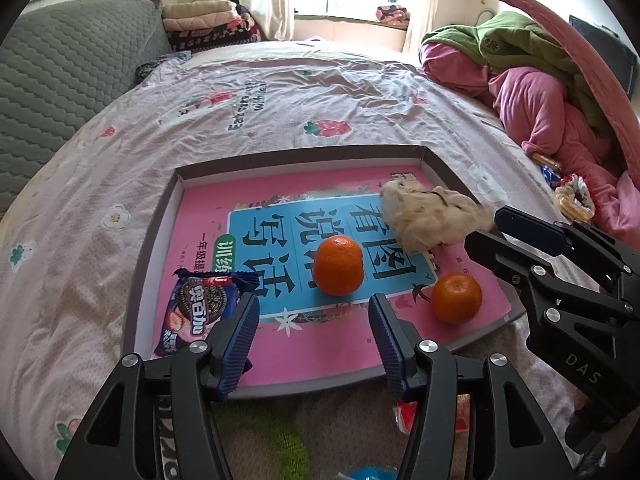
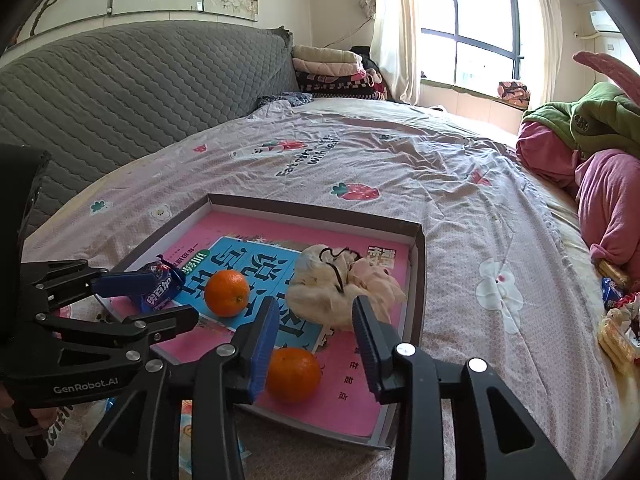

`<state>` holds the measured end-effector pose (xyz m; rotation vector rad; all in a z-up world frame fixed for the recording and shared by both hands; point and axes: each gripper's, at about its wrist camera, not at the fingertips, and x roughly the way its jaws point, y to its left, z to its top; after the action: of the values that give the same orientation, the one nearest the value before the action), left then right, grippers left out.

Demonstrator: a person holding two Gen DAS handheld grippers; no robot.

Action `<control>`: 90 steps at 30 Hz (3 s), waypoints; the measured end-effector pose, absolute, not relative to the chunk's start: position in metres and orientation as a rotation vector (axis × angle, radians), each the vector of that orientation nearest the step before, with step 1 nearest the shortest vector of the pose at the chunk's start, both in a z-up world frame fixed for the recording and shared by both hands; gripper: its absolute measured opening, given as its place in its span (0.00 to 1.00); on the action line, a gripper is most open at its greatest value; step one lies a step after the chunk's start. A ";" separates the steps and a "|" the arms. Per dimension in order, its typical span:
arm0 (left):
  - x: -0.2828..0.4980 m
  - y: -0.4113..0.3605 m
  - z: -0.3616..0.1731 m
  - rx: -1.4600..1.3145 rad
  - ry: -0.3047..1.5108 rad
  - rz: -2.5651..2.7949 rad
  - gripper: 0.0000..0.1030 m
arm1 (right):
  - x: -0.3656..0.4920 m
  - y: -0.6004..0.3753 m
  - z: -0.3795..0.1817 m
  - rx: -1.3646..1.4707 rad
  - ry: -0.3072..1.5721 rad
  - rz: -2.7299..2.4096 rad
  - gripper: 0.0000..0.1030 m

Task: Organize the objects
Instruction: 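Withdraw both tools from the tray toward the items on the bed, then move the right tool to the brown bun while the left tool approaches the red-white egg packet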

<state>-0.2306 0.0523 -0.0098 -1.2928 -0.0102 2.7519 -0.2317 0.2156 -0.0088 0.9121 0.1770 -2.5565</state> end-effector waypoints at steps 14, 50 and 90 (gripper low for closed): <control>-0.204 0.049 0.009 -1.250 -0.031 2.795 0.61 | -0.208 0.220 0.011 0.826 0.168 -2.574 0.39; -0.135 0.034 0.035 -1.193 -0.070 2.872 0.61 | -0.147 0.214 0.042 0.641 0.165 -2.552 0.47; -0.106 0.051 0.032 -1.197 -0.004 2.870 0.61 | -0.090 0.217 0.023 0.677 0.191 -2.544 0.47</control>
<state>-0.1065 0.0510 0.0317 -1.1968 -0.0036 2.8700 -0.0904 0.2171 0.0228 0.6768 0.1909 -2.5445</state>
